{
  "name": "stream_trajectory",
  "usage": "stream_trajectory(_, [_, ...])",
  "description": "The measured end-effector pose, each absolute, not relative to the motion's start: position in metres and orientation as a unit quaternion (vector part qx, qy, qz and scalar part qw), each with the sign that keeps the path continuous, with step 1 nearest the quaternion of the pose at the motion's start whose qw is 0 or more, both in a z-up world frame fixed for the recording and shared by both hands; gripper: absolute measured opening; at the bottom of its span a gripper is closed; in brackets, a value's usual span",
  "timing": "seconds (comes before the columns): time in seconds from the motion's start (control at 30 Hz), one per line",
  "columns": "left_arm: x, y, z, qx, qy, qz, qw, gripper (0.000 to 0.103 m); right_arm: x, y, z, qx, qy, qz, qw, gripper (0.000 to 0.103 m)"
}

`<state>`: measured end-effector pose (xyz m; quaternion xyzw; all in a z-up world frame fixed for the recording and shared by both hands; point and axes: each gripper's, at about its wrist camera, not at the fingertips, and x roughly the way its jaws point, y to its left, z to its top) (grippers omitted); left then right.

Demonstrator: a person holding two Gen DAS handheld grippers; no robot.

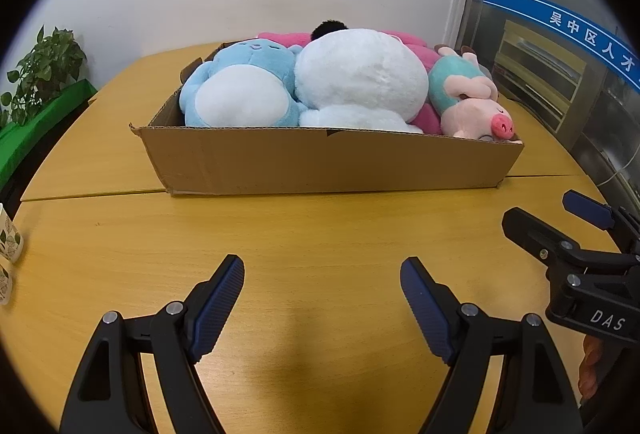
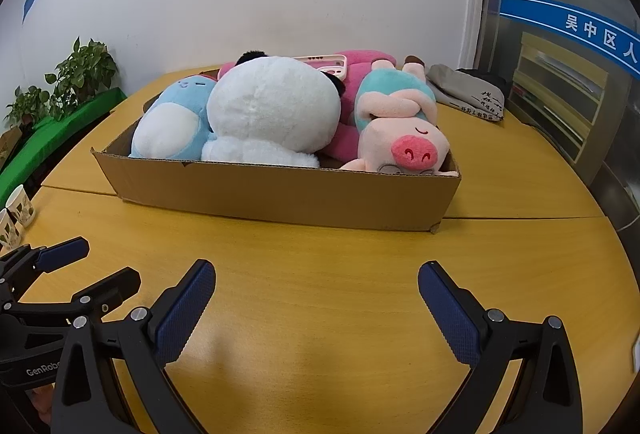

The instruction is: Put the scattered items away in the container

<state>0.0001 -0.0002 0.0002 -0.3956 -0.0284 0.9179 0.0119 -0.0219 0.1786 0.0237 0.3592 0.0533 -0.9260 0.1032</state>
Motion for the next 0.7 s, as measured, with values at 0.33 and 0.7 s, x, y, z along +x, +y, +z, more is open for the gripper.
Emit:
stream_trajectory(0.33, [0.002,-0.004,0.004,-0.401,-0.038,0.915,0.015,0.08,-0.021,0.176,0.021,0.355,0.054,-0.928,0.098,0.103])
stream_trajectory(0.7, [0.006,-0.029,0.012,-0.382,-0.025,0.922,0.057,0.08,-0.02,0.185,0.031,0.335,0.05,-0.932,0.127,0.103])
